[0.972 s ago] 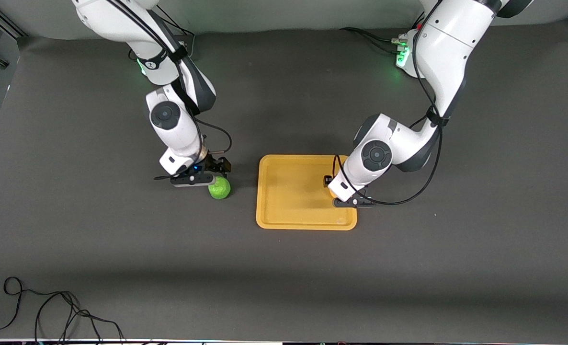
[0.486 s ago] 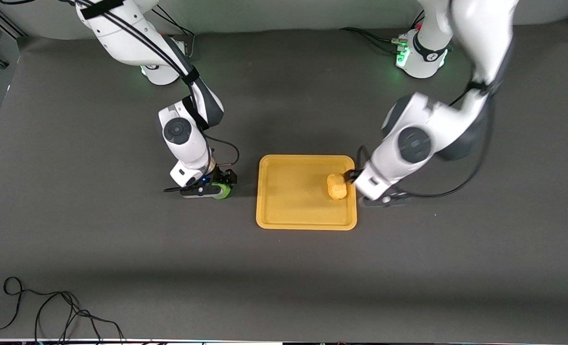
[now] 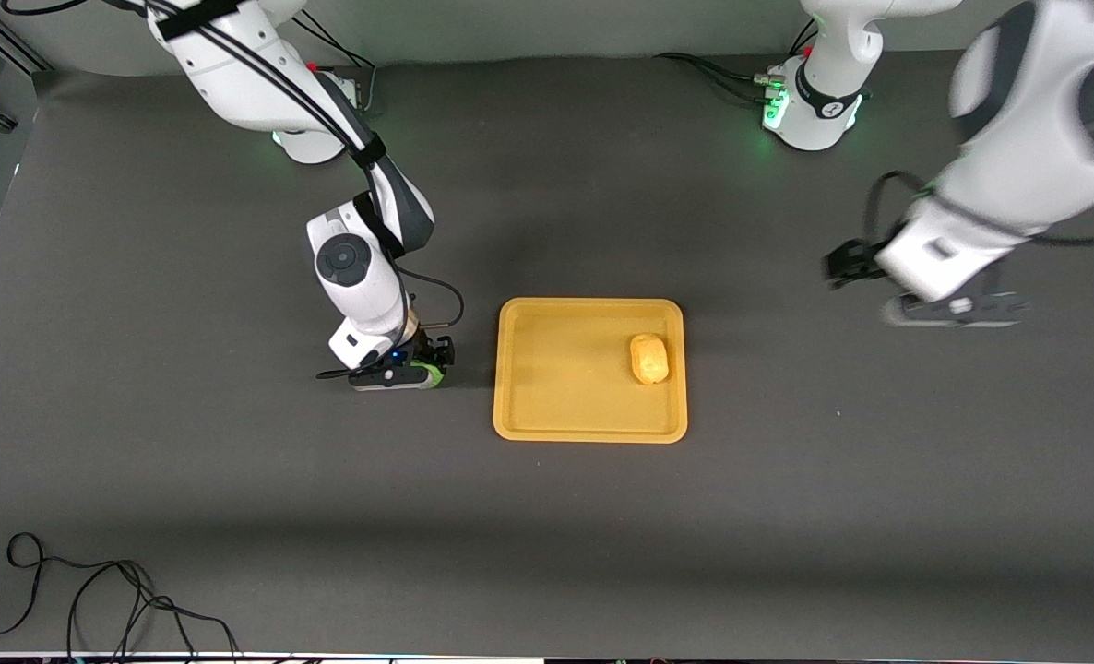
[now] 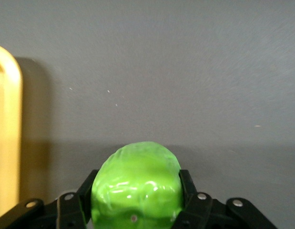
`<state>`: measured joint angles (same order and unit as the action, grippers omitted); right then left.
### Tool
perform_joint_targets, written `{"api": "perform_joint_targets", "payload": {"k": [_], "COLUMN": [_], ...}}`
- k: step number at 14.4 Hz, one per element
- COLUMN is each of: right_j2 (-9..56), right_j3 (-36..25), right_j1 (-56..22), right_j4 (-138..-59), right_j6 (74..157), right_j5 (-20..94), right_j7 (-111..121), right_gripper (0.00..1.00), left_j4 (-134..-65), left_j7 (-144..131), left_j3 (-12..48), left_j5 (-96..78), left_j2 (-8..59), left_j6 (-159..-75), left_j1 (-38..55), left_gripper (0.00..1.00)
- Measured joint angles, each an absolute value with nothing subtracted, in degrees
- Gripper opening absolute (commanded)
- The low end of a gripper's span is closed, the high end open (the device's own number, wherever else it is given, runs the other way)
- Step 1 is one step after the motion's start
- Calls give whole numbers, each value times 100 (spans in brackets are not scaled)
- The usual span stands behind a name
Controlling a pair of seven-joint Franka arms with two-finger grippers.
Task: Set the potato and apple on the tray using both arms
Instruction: 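Release the potato on the tray while the right gripper grasps the apple, then lift the green apple with the right gripper and carry it over the tray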
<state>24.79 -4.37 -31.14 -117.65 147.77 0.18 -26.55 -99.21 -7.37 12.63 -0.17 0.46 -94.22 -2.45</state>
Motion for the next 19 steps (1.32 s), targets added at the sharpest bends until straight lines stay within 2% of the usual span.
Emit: {"api": "perform_joint_targets", "payload": {"k": [4, 6, 8, 11, 15, 17, 19], "right_j2": [1692, 1525, 1559, 1939, 3053, 3647, 4168], "right_j3": [-511, -502, -453, -395, -360, -293, -263], "right_j1": [-3089, -3105, -3164, -3713, -4756, -4951, -4953], "right_j4": [-10607, -9759, -8921, -8034, -6807, -6206, -5927], "right_j6": [12329, 11146, 10365, 9922, 9874, 9924, 10234], "right_j5": [13, 18, 34, 49, 46, 46, 45], "right_j7": [-2628, -2632, -2708, -3422, -4892, -5327, -5461], "right_gripper": [51, 51, 51, 51, 51, 51, 51], "left_j4": [-10217, -10394, -10469, -10418, -10059, -10052, -10159], "left_j7": [295, 545, 884, 1050, 1251, 1350, 1397], "left_j3": [1136, 1021, 833, 635, 637, 636, 637], "left_j5": [-16, -15, -15, -16, 19, 89, 196], "left_j2": [-426, -609, -723, -700, -266, -190, -205], "left_j6": [-9283, -9282, -9290, -9484, -9491, -9485, -9627], "left_j1": [-829, -855, -862, -871, -870, -869, -869], "left_gripper": [99, 99, 100, 99, 97, 98, 99]}}
